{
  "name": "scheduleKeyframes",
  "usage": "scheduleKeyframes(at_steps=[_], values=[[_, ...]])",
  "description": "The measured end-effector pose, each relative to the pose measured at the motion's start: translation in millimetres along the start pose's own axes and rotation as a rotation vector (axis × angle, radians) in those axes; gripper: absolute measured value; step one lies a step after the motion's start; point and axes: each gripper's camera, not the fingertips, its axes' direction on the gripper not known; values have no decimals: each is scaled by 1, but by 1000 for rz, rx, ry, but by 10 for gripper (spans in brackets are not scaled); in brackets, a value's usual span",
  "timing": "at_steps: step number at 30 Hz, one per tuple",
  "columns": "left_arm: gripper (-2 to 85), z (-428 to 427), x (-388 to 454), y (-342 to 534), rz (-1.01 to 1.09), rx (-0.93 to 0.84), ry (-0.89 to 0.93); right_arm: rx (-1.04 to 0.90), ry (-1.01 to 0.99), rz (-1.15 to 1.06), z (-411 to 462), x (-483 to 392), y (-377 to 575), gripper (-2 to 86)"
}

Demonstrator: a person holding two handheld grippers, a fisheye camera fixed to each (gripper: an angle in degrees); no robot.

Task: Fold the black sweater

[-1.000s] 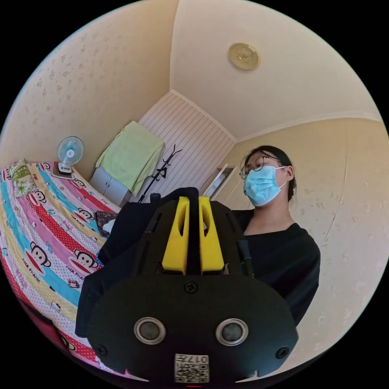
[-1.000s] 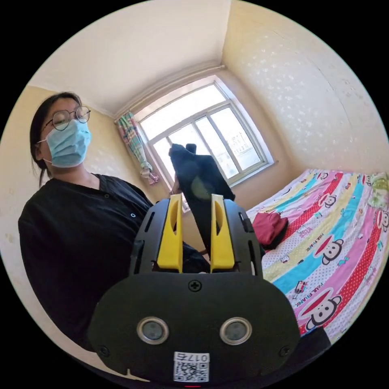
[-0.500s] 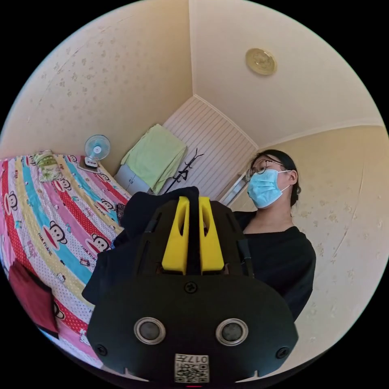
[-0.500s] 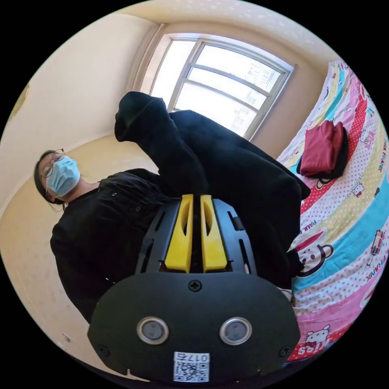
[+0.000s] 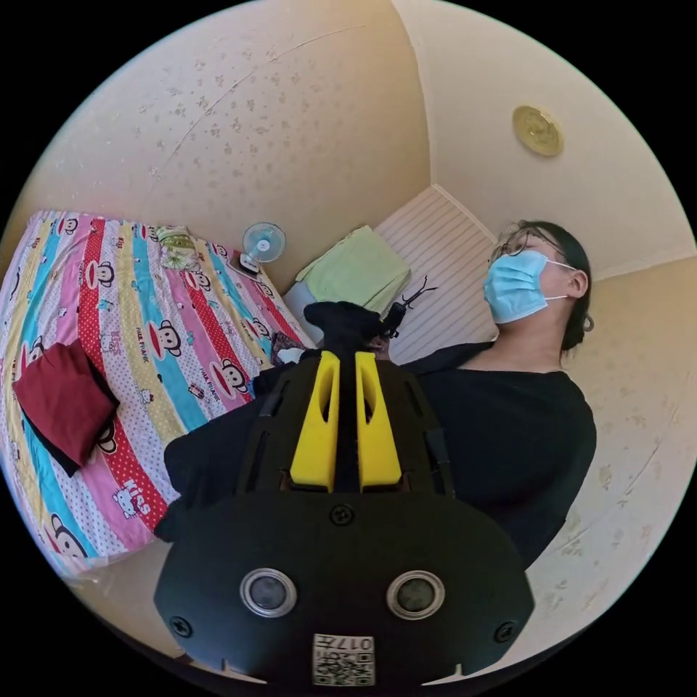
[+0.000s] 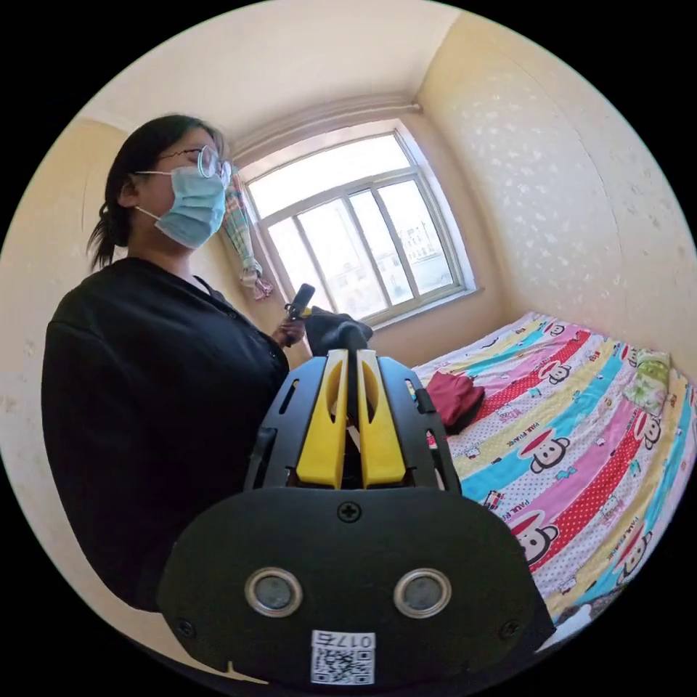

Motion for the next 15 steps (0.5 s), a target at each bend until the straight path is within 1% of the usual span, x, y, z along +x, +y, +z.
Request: scheduleKeyframes(at_steps=[2, 4, 6, 8, 9, 10, 11, 12, 13, 14, 15], values=[[39, -14, -2, -32, 57, -35, 18, -27, 69, 11, -10, -8, -23, 23], [37, -17, -15, -58, 66, -75, -7, -109, 163, 39, -9, -6, -49, 23], [36, -16, -47, -83, 13, -118, -42, -203, 233, 59, 4, 11, -61, 23], [34, -9, -119, -117, -116, -174, -61, -281, 242, 116, 22, 50, -69, 24], [34, -7, -141, -125, -163, -186, -69, -323, 224, 169, 37, 89, -71, 25], [33, -1, -191, -143, -242, -221, -87, -374, 227, 225, 55, 136, -71, 26], [34, 8, -244, -159, -340, -251, -97, -398, 235, 259, 65, 162, -71, 27], [34, 13, -272, -167, -388, -264, -109, -465, 275, 341, 90, 216, -69, 28], [35, 25, -327, -183, -449, -297, -144, -559, 357, 419, 121, 272, -67, 31], [36, 36, -382, -193, -537, -298, -163, -599, 395, 457, 138, 300, -65, 32], [37, 41, -410, -196, -582, -284, -179, -654, 463, 516, 170, 352, -58, 36]])
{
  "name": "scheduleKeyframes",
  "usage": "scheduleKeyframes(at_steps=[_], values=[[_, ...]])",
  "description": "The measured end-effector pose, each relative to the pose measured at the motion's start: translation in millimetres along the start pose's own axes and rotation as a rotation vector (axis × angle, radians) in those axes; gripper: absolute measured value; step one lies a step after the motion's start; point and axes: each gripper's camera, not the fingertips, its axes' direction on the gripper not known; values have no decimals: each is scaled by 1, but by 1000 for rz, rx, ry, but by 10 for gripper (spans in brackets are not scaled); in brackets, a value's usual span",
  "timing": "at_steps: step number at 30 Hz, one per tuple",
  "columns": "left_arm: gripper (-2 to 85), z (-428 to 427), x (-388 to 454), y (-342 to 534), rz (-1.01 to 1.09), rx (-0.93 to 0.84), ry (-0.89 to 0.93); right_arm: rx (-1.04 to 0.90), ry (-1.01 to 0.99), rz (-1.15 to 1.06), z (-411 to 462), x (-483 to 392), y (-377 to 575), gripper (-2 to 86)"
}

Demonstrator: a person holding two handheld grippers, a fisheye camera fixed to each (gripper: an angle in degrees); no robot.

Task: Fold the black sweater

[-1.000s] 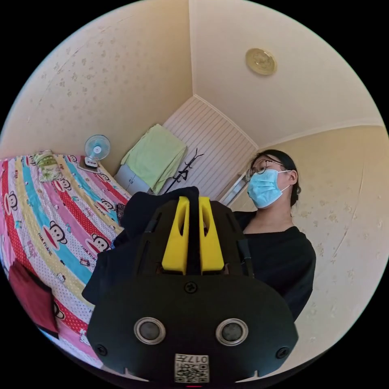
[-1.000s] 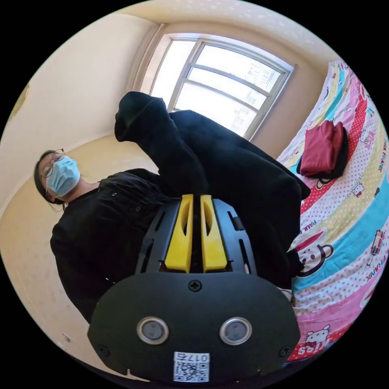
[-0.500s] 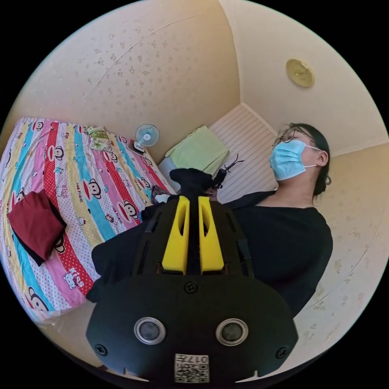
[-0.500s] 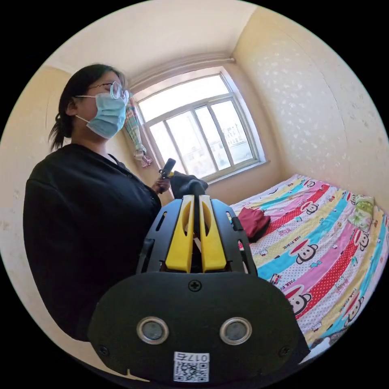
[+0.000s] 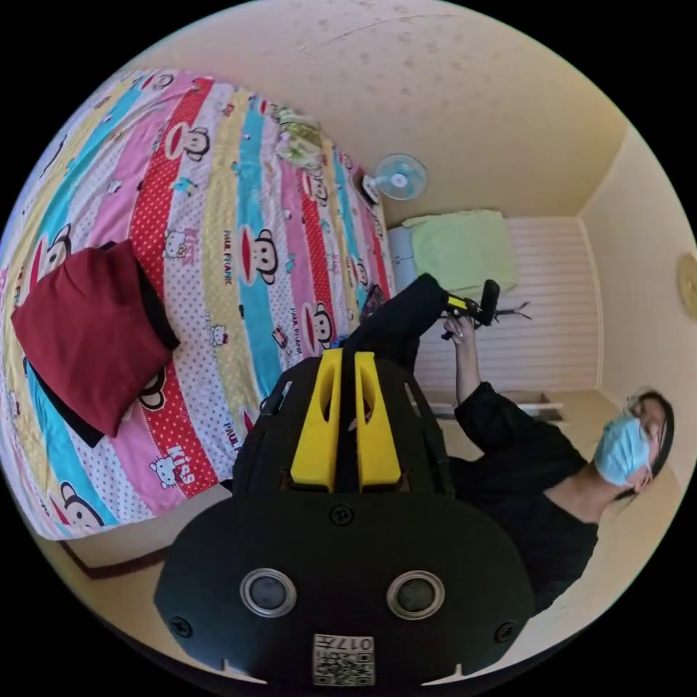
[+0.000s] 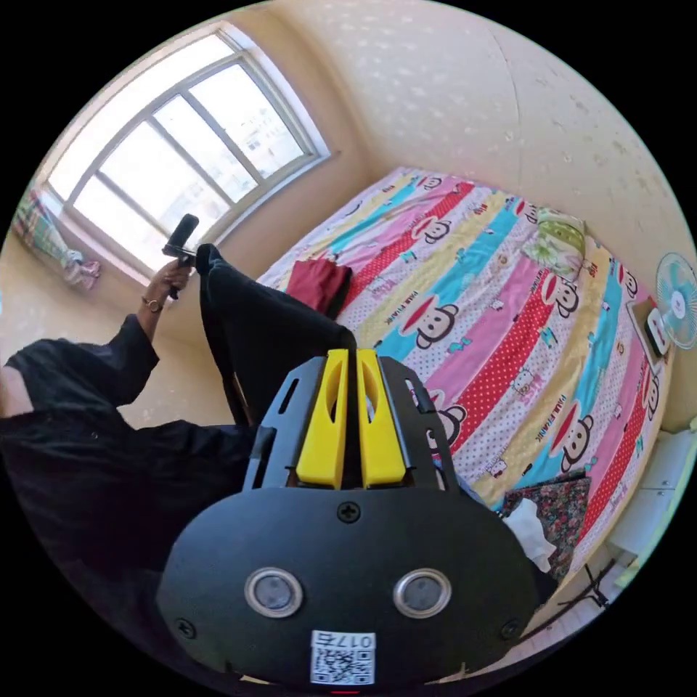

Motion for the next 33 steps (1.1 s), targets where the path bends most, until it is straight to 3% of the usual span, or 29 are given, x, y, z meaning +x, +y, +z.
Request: scheduleKeyframes(at_steps=[2, 4, 5, 9, 15, 19, 23, 26, 30, 33], values=[[50, 23, -71, -50, -160, 82, -78, -22, 124, 98, 57, 33, -45, 44], [78, 37, -107, -53, -267, 209, -76, -48, 356, 216, 118, 64, -71, 63], [79, 47, -119, -42, -287, 290, -43, -61, 368, 245, 128, 68, -70, 70], [74, 99, -142, 20, -312, 348, -93, -79, 77, 227, 177, 63, -2, 99], [100, 186, -182, 135, -546, 164, -302, -356, -94, 349, 239, 46, 186, 116], [30, 220, -214, 148, -641, 12, -335, -453, 9, 366, 211, 27, 250, 124], [2, 191, -238, 141, -857, 74, -229, -360, 103, 343, 134, 32, 245, 125], [0, 172, -223, 128, -804, 76, -281, -323, 229, 257, 88, 40, 224, 129], [-6, 155, -205, 136, -807, 46, -357, -506, 281, 216, 108, 75, 204, 129], [-9, 140, -205, 163, -923, 86, -235, -618, 306, 196, 117, 82, 194, 110]])
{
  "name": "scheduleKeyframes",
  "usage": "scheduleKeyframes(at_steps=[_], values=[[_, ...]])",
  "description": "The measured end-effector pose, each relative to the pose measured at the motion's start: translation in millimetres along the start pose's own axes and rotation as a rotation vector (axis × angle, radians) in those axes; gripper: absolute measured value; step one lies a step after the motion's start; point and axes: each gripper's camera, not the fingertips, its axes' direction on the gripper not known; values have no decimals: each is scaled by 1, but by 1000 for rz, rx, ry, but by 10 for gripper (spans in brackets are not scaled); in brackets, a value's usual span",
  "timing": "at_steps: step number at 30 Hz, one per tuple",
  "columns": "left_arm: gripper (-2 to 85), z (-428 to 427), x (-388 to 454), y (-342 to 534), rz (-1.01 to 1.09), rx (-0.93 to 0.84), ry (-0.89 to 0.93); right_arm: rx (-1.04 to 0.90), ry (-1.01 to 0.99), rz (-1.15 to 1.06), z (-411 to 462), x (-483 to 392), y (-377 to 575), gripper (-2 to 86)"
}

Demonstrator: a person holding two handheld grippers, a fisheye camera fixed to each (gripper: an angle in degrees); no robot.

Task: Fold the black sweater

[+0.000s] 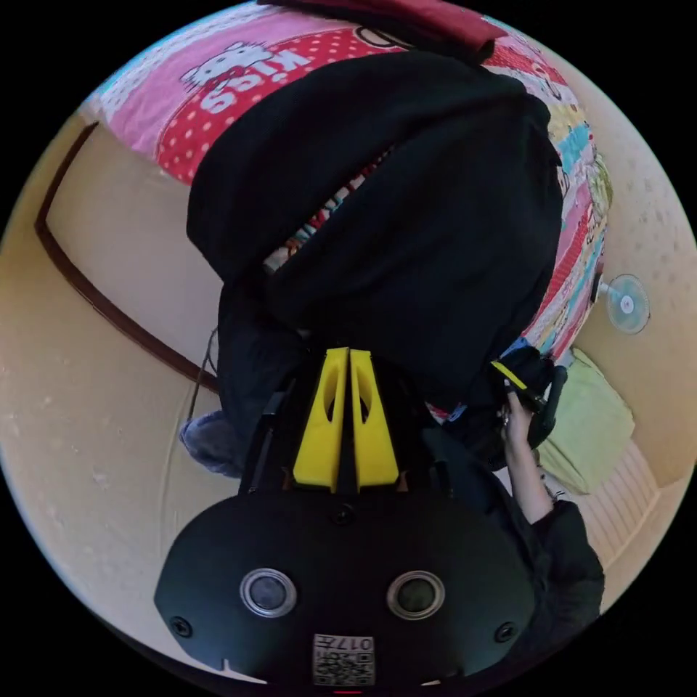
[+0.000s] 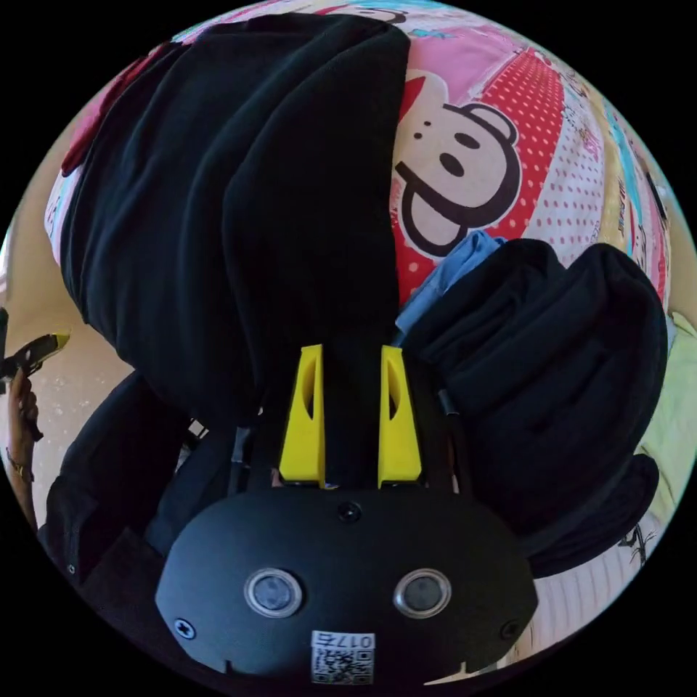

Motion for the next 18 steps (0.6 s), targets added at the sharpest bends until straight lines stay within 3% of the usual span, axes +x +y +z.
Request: scheduleKeyframes(at_steps=[2, 5, 7, 10, 18], values=[[-9, -9, -27, 9, -140, 10, 277, -99, -4, 0, -20, 7, -7, 92], [-9, -21, -50, 21, -258, 86, 479, -169, -214, 30, -86, 43, 1, 42], [-9, -29, -58, 24, -295, 110, 517, -57, -499, 26, -164, 89, 32, 35], [-9, -48, -63, 24, -272, 162, 571, 108, -678, -22, -270, 158, 79, 30], [-10, -81, -71, 9, -270, 170, 514, 293, -464, 31, -484, 348, 123, 29]])
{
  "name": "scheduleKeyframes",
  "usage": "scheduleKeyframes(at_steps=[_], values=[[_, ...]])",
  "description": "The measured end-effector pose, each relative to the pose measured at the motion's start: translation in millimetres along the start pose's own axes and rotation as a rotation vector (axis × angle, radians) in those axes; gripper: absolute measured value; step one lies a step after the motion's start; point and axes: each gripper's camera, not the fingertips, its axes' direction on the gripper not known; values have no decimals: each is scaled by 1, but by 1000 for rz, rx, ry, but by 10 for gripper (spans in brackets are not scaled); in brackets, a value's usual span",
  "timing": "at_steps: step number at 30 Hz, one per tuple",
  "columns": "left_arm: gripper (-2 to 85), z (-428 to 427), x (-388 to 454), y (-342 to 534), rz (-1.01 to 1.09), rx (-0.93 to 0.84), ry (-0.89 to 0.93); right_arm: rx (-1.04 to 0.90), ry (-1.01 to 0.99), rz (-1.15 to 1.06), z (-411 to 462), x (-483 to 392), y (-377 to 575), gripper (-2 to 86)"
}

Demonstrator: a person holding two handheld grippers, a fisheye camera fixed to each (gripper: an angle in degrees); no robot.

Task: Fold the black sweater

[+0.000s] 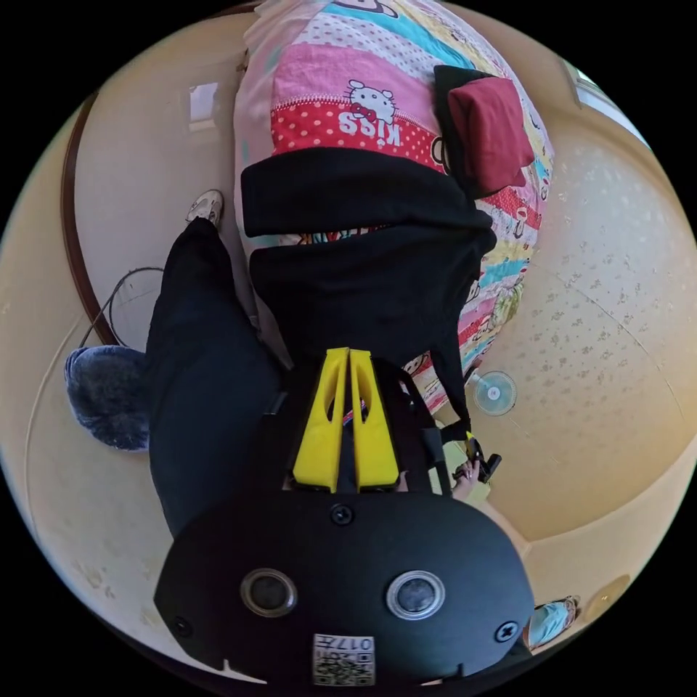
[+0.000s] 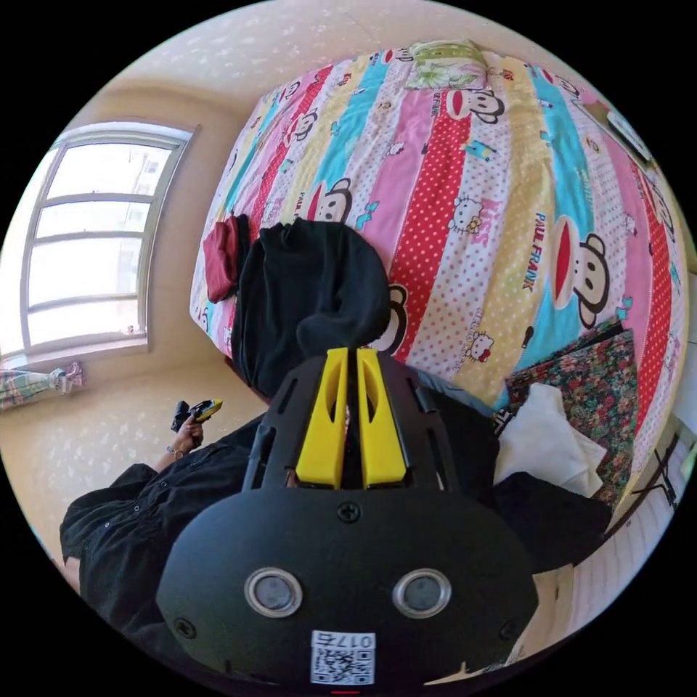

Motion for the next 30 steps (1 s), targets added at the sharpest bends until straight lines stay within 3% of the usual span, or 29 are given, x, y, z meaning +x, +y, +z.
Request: scheduleKeyframes(at_steps=[5, 7, 9, 12, 16, 22, 26, 30], values=[[-10, -16, 7, -6, 54, -29, -10, 13, 131, 220, -34, 97, -8, 33], [-10, -25, 0, -8, 40, -21, -29, -2, 77, 455, -19, 163, 11, 33], [-10, -36, -12, -7, 0, 0, -21, 51, -8, 546, -16, 188, 37, 33], [-9, -54, -36, -1, -85, 71, 49, 196, -171, 606, -15, 204, 74, 52], [-9, -68, -57, 3, -178, 152, 152, 226, -332, 720, 7, 225, 91, 115], [-9, -66, -37, -7, -147, 132, 171, 263, -369, 950, 42, 262, 93, 150], [-9, -60, -7, -18, -59, 90, 216, 329, -396, 1013, 66, 287, 97, 129], [-9, -60, 16, -25, 27, 52, 192, 456, -463, 947, 69, 299, 102, 48]])
